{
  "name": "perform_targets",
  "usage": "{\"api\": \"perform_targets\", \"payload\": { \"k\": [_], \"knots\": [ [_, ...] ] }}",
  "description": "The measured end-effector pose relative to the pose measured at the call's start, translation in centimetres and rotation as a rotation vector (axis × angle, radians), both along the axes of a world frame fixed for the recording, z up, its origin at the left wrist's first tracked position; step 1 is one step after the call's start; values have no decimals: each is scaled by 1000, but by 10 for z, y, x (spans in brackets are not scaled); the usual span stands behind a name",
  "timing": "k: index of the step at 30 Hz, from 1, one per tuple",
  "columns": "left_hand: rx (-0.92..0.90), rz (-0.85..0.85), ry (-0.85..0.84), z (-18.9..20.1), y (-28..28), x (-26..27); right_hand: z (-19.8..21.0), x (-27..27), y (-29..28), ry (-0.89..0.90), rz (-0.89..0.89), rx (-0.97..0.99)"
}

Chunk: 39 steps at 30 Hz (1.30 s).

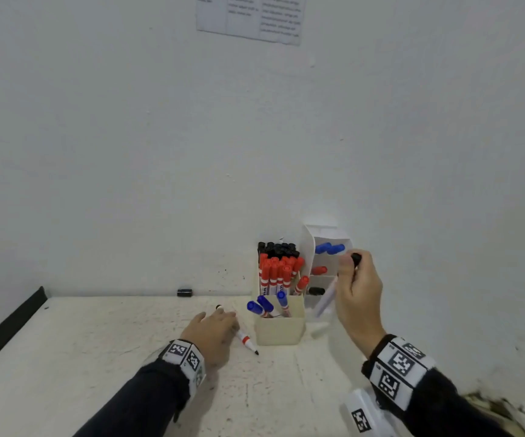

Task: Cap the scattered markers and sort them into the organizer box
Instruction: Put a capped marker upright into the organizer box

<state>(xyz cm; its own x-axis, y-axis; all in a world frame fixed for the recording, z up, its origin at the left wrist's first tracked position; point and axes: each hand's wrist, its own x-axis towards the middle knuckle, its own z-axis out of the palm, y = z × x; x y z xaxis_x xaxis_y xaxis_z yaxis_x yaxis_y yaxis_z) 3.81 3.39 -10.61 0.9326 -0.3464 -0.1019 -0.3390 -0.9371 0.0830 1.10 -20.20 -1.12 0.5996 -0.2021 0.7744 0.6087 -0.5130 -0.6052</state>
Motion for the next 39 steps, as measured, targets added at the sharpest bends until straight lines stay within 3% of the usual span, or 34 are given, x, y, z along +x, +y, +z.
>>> {"api": "perform_targets", "payload": {
  "k": [5,11,21,23,26,30,33,36,39],
  "knots": [
    [-16,4,-65,0,-5,-2,-29,9,-37,-19,-177,-56],
    [-70,25,-61,3,0,-7,-60,26,-32,168,-203,-93],
    [-402,341,-41,8,33,-15,-73,38,-5,452,-147,-95],
    [-448,389,-25,10,44,-14,-73,36,-2,426,-216,-107],
    [-528,458,-16,13,59,-15,-61,33,11,251,-354,-78],
    [-644,565,-51,13,80,-19,-26,18,62,-110,-117,-37],
    [-649,607,-63,12,98,-21,-9,9,113,-172,130,-58],
    [-607,616,-78,12,114,-23,-9,13,158,32,306,-150],
    [-553,648,-111,12,127,-23,-28,35,191,431,382,-403]
  ]
}}
